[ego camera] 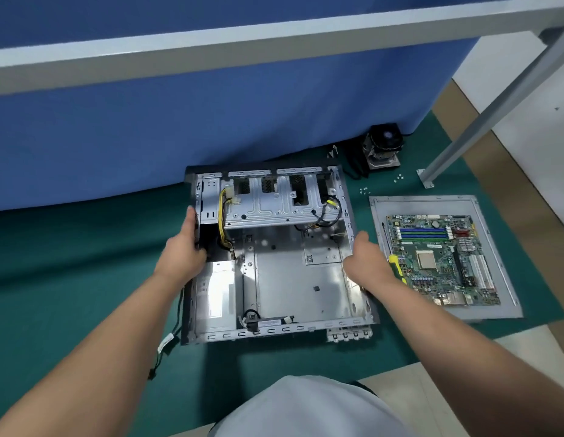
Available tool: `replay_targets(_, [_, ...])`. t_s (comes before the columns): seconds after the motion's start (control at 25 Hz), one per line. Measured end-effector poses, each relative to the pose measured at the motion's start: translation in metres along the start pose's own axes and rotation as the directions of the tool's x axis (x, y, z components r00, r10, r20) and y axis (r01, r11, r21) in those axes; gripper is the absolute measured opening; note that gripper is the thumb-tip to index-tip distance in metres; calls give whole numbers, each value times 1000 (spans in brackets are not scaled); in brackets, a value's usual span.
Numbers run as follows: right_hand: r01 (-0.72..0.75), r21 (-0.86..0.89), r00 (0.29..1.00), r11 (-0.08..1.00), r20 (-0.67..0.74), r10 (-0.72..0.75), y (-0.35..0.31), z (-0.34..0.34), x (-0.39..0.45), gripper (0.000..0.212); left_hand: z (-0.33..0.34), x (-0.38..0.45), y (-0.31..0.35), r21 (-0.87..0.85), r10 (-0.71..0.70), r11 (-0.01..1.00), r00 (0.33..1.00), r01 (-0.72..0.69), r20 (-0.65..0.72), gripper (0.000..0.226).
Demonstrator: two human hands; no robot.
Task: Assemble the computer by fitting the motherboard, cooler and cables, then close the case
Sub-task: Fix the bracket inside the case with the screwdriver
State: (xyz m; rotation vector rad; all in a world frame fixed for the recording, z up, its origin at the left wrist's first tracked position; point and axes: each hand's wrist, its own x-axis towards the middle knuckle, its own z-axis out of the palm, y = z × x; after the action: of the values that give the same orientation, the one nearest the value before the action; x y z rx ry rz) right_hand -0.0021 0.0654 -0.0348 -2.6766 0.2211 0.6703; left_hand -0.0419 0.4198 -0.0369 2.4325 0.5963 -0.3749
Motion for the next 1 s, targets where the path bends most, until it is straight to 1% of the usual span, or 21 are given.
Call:
replay_targets(0.04, [-13, 11, 1000, 1000, -19, 14, -1, 2, -1, 28, -4, 4, -3, 1, 4, 1000, 1000, -4, 15, 92])
replay_targets(0.12, [-27, 19, 997, 999, -71, 28, -2, 8, -2, 26, -13, 7, -13, 6, 7, 1000, 995, -8, 95, 91])
replay_targets(0.2, [-31, 26, 990, 999, -134, 34, -3, 14, -4, 21, -24, 5, -27, 61, -1, 998, 986, -9, 166, 86])
replay_targets(0.24, [-31, 29, 985, 999, -166, 35, -4, 16, -5, 18, -30, 6, -32, 113, 4, 993, 986, -23, 167, 81])
replay_targets(0.28, [-31, 27, 981, 999, -193, 36, -4, 18, -5, 17, -37, 9, -34, 181, 37, 981, 988, -64, 151, 74])
replay_targets(0.32, [-32, 24, 977, 999, -210, 36, -4, 19, -5, 17, -42, 15, -34, 261, 101, 956, 986, -133, 133, 63])
replay_targets(0.36, [-31, 22, 975, 999, -219, 35, -4, 20, -5, 17, -48, 22, -32, 341, 194, 913, 974, -223, 115, 52])
replay_targets(0.44, [-26, 26, 974, 999, -226, 32, -4, 21, -5, 16, -58, 35, -23, 484, 403, 791, 914, -373, 45, 38])
replay_targets(0.48, [-24, 29, 973, 999, -227, 30, -3, 21, -5, 15, -62, 41, -19, 525, 466, 753, 885, -396, 0, 32])
replay_targets(0.52, [-22, 32, 973, 999, -230, 28, -3, 21, -5, 15, -64, 45, -17, 537, 480, 751, 876, -384, -43, 30])
replay_targets(0.56, [-22, 31, 972, 999, -232, 29, -3, 21, -5, 15, -61, 48, -17, 525, 448, 779, 891, -344, -80, 28])
replay_targets(0.64, [-21, 26, 971, 999, -237, 27, -3, 21, -4, 15, -49, 50, -19, 406, 306, 886, 941, -225, -147, 29])
replay_targets(0.68, [-21, 23, 971, 1000, -239, 26, -4, 21, -3, 15, -41, 48, -19, 286, 219, 945, 958, -161, -186, 31])
replay_targets(0.72, [-21, 21, 970, 1000, -241, 25, -4, 21, -3, 15, -34, 42, -16, 119, 129, 987, 967, -104, -222, 35])
replay_targets(0.76, [-21, 25, 970, 999, -242, 26, -3, 21, -2, 15, -26, 35, -13, -67, 49, 995, 968, -68, -248, 43])
replay_targets(0.8, [-19, 37, 970, 999, -241, 28, -3, 22, -1, 15, -17, 26, -12, -222, 1, 973, 964, -63, -267, 52])
replay_targets(0.84, [-16, 57, 971, 998, -236, 29, -1, 22, 0, 15, -7, 16, -11, -327, -23, 943, 961, -70, -274, 61])
replay_targets(0.92, [-6, 138, 980, 990, -198, 34, 2, 21, 3, 19, 12, -3, -10, -422, -67, 906, 973, -33, -220, 71])
replay_targets(1.0, [-1, 273, 991, 962, -127, 37, 6, 18, 4, 39, 26, -16, -8, -417, -119, 906, 987, 65, -104, 69])
